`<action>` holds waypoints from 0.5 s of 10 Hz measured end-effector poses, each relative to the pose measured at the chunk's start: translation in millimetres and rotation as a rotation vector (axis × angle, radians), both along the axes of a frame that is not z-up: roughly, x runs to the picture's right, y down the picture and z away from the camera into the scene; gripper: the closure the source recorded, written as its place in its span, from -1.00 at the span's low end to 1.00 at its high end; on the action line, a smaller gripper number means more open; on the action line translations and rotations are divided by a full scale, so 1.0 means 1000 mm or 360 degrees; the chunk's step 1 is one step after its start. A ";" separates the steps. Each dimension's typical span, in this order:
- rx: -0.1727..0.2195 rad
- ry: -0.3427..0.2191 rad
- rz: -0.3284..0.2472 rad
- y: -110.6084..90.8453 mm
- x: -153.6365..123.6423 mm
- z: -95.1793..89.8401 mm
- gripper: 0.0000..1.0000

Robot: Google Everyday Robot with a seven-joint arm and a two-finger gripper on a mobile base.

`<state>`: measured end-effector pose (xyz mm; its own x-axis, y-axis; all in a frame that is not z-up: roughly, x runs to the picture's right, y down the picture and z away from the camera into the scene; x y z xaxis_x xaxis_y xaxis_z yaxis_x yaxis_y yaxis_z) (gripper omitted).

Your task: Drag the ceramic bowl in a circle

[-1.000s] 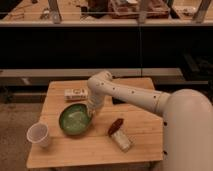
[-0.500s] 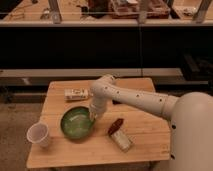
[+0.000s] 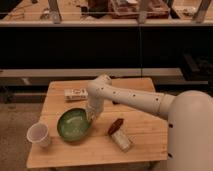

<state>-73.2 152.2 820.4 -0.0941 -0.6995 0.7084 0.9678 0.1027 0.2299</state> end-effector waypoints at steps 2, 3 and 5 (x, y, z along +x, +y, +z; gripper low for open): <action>-0.0022 0.0002 0.0013 -0.030 -0.004 0.006 1.00; -0.0052 0.0031 0.0027 -0.047 -0.007 0.012 1.00; -0.0116 0.0120 0.0067 -0.063 -0.004 0.024 1.00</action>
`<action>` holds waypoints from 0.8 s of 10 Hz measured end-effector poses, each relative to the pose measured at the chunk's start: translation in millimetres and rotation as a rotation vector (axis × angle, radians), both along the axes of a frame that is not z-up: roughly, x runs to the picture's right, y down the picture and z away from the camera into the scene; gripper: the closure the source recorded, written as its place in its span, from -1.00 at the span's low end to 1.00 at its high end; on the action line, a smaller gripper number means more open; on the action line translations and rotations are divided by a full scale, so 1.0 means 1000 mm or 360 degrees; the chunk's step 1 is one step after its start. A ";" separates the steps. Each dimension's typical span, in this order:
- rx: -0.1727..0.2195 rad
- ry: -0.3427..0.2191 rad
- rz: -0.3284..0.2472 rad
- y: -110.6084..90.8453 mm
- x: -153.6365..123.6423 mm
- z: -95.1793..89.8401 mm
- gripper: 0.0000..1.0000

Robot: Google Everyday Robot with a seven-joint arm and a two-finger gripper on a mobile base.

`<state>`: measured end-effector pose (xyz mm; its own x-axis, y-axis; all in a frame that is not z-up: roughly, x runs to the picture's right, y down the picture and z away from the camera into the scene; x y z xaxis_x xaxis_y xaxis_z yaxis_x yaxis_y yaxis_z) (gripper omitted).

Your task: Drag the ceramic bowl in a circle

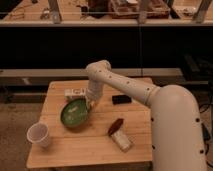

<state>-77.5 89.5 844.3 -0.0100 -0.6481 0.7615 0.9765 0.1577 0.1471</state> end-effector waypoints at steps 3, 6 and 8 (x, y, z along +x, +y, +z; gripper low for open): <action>-0.0086 0.0102 0.0094 0.008 0.028 0.018 1.00; -0.0073 0.0198 0.0191 0.012 0.082 0.013 1.00; -0.0044 0.0285 0.0258 0.015 0.125 0.000 1.00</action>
<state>47.2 104.5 843.9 0.2289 -0.6091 0.7594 0.9483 0.3158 -0.0326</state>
